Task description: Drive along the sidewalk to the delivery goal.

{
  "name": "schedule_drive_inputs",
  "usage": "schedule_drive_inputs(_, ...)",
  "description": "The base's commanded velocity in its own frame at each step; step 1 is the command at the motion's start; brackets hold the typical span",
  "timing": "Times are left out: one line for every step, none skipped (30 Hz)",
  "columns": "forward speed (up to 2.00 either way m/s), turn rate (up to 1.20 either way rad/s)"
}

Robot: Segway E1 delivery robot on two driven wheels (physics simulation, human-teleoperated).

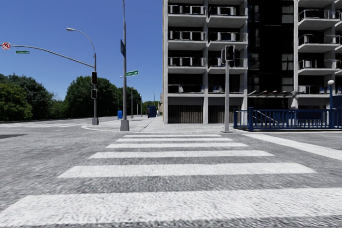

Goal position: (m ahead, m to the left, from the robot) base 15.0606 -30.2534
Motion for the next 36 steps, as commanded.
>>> schedule_drive_inputs(1.99,0.0)
schedule_drive_inputs(1.99,0.0)
schedule_drive_inputs(2.0,0.0)
schedule_drive_inputs(2.0,0.0)
schedule_drive_inputs(2.0,0.0)
schedule_drive_inputs(2.0,0.0)
schedule_drive_inputs(2.0,0.0)
schedule_drive_inputs(2.0,0.0)
schedule_drive_inputs(2.0,0.0)
schedule_drive_inputs(2.0,0.0)
schedule_drive_inputs(2.0,0.0)
schedule_drive_inputs(2.0,0.0)
schedule_drive_inputs(2.0,0.0)
schedule_drive_inputs(2.0,0.0)
schedule_drive_inputs(2.0,0.0)
schedule_drive_inputs(2.0,0.0)
schedule_drive_inputs(2.0,0.0)
schedule_drive_inputs(2.0,0.0)
schedule_drive_inputs(2.0,0.0)
schedule_drive_inputs(2.0,0.0)
schedule_drive_inputs(2.0,0.0)
schedule_drive_inputs(2.0,0.0)
schedule_drive_inputs(2.0,0.0)
schedule_drive_inputs(2.0,0.0)
schedule_drive_inputs(2.0,0.0)
schedule_drive_inputs(2.0,0.0)
schedule_drive_inputs(2.0,0.0)
schedule_drive_inputs(2.0,0.0)
schedule_drive_inputs(2.0,0.0)
schedule_drive_inputs(2.0,0.0)
schedule_drive_inputs(2.0,0.0)
schedule_drive_inputs(2.0,0.0)
schedule_drive_inputs(2.0,0.0)
schedule_drive_inputs(2.0,0.0)
schedule_drive_inputs(2.0,0.0)
schedule_drive_inputs(2.0,0.0)
